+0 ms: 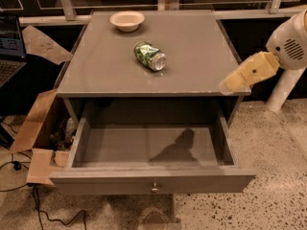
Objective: Place green can into top drawer
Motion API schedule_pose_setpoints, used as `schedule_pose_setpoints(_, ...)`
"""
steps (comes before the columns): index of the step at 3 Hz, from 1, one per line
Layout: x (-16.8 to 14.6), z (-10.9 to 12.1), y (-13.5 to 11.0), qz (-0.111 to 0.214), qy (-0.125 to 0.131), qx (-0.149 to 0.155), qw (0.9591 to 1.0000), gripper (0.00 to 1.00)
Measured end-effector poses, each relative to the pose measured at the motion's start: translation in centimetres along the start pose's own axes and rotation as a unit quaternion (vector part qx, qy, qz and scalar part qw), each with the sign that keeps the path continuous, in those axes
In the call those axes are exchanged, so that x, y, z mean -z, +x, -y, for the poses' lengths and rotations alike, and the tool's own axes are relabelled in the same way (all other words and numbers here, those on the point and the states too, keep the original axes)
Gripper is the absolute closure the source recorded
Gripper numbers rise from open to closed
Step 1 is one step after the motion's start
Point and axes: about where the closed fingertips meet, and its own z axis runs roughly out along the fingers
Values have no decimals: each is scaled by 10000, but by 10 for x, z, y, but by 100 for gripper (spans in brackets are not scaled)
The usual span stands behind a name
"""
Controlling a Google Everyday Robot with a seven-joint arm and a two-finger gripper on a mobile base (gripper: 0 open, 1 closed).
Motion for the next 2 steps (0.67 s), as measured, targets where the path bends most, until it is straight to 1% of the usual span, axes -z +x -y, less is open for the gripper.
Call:
schedule_pose_setpoints(1,3,11,-18,368,217,-479,9979,0)
schedule_pose_setpoints(2,5,12,-16,425,193,-593,9971,0)
